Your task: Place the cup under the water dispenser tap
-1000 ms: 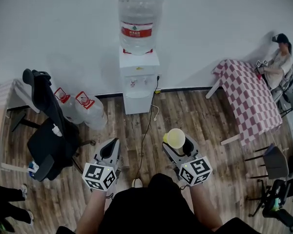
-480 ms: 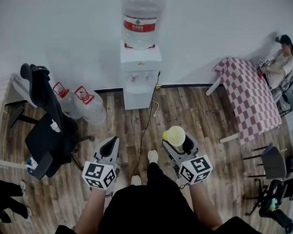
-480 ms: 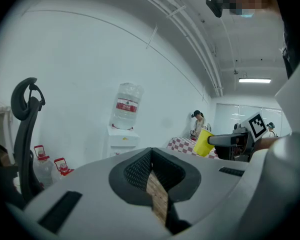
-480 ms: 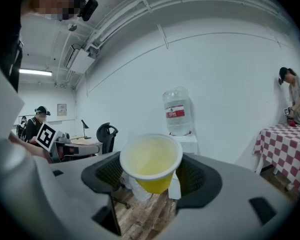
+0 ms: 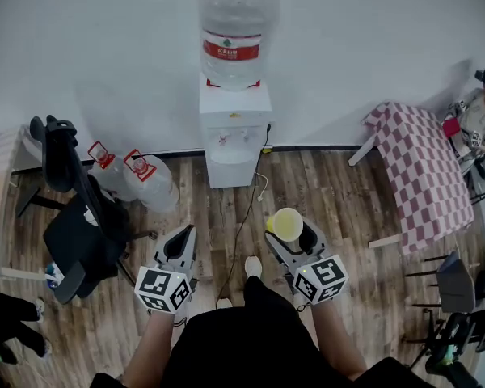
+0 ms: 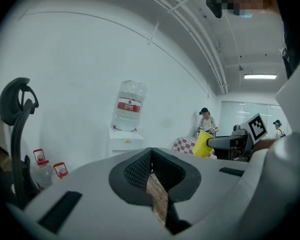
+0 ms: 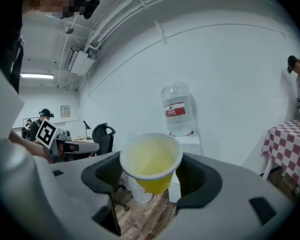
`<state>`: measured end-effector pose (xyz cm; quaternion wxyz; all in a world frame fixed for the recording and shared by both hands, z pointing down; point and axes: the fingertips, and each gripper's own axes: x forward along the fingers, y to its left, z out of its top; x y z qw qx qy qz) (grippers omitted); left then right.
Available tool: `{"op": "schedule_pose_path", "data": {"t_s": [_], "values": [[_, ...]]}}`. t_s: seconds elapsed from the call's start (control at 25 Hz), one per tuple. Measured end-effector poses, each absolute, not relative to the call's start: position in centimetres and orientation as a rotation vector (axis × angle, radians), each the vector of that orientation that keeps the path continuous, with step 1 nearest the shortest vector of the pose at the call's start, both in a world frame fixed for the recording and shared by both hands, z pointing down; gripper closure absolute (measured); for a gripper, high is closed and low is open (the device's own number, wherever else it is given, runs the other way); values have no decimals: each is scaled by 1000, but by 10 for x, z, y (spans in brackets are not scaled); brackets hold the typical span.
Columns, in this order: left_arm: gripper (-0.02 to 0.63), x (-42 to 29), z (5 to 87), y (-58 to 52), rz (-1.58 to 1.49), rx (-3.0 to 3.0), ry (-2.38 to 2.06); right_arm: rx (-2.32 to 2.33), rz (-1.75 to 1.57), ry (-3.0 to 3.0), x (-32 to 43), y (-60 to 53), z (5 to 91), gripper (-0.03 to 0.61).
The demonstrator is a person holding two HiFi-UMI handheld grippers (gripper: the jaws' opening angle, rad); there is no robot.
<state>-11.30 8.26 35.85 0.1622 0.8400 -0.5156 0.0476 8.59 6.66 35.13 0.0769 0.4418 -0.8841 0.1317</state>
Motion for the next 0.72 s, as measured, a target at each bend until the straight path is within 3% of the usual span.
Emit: {"op": "schedule_pose_path", "data": {"t_s": [0.72], "values": [[600,-65,357,-24,213,2295,-1623,1101,455,-2738,121,-68,370,244]]}}
